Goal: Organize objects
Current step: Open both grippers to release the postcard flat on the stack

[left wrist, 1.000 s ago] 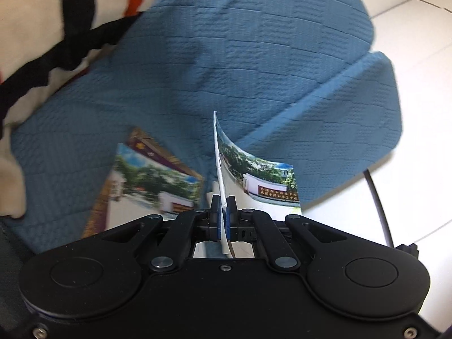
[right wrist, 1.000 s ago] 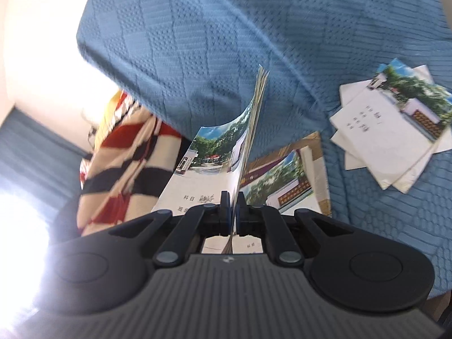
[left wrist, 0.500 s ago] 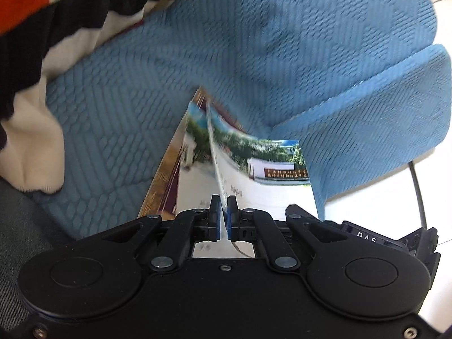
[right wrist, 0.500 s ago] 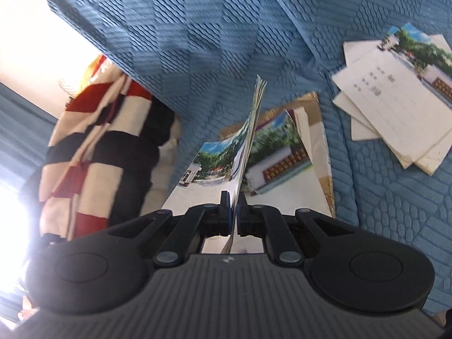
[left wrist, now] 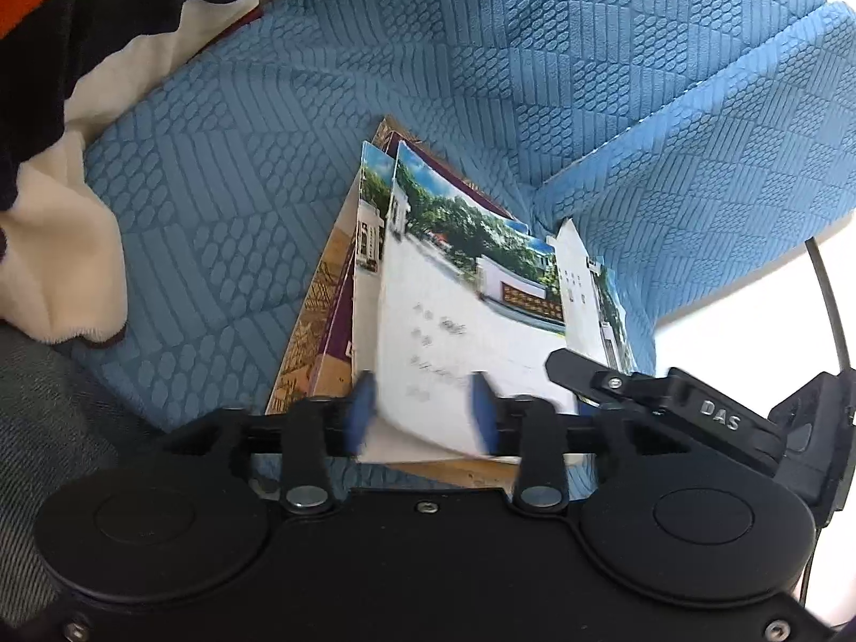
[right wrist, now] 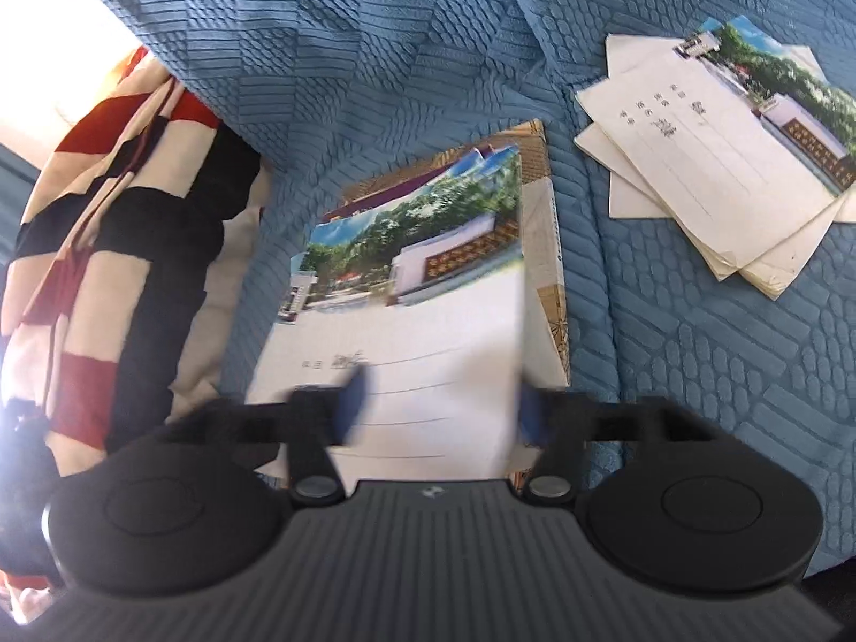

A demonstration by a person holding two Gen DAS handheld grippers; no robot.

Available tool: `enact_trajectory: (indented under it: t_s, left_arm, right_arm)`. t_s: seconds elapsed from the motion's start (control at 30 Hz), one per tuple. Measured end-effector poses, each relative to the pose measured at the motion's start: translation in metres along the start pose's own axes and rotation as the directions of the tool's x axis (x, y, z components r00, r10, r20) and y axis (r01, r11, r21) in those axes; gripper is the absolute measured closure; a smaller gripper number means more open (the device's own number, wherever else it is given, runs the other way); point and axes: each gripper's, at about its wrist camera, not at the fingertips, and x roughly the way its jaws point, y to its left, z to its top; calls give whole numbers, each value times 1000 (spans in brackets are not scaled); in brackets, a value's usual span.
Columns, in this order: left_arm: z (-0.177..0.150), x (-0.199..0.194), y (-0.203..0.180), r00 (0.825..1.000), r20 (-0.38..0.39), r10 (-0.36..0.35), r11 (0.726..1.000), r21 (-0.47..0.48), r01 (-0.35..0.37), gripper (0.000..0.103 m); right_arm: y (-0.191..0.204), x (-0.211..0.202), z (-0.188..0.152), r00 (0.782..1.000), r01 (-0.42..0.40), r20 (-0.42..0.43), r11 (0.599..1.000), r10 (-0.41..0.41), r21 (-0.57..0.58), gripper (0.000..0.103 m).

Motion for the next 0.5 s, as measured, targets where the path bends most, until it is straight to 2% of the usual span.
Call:
enact_trajectory:
  t_s: [0.1,0.23,0.5]
  left_arm:
    - [-4,-8,-8,1000,10,18,999,35,-18,48]
    - [-8,-26,-29,998,56,4,995,100,-9,39]
    - [-17,-60,-91,989,146,-19,974,224,-15,34]
  right_arm:
    - [3,-9,-2,1000,13,12,1000,-12,-15,23]
    - [8,-31,-2,999,10,48,999,-8,-42,23]
    - [31,-100,8,984,30,181,990,-5,-135,23]
